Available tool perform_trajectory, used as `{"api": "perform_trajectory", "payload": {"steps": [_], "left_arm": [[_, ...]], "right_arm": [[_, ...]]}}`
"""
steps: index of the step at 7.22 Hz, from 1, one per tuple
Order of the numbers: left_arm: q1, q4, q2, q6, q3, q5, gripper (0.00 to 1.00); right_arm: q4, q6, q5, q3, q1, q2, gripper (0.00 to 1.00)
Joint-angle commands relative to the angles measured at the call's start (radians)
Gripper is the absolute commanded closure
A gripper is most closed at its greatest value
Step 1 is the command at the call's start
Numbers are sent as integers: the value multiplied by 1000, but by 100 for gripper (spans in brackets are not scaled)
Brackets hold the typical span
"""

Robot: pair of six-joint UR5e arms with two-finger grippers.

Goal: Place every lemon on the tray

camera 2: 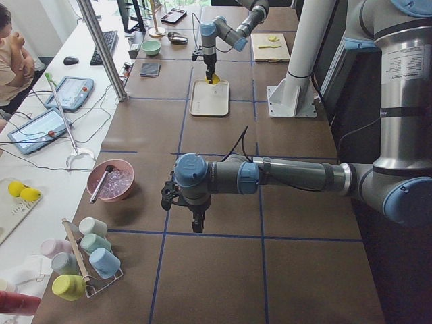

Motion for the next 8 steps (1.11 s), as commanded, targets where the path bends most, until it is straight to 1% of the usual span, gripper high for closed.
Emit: {"api": "perform_trajectory", "payload": {"steps": [1, 2, 3, 5, 6, 8], "left_arm": [[0, 0, 0, 1, -2, -1, 0], [0, 0, 0, 1, 0, -1, 0], [0, 0, 0, 1, 0, -1, 0], [0, 0, 2, 1, 0, -1, 0], [0, 0, 0, 1, -2, -4, 0], [0, 0, 0, 1, 0, -9, 0]], "right_arm": [[-1, 7, -4, -42, -12, 32, 100], [-1, 7, -34, -46, -29, 31, 97], [-1, 1, -57, -50, -37, 31, 81], [-2, 1, -57, -55, -38, 31, 38], [-2, -4, -57, -53, -38, 31, 0], [-1, -10, -57, -47, -38, 32, 0]]}}
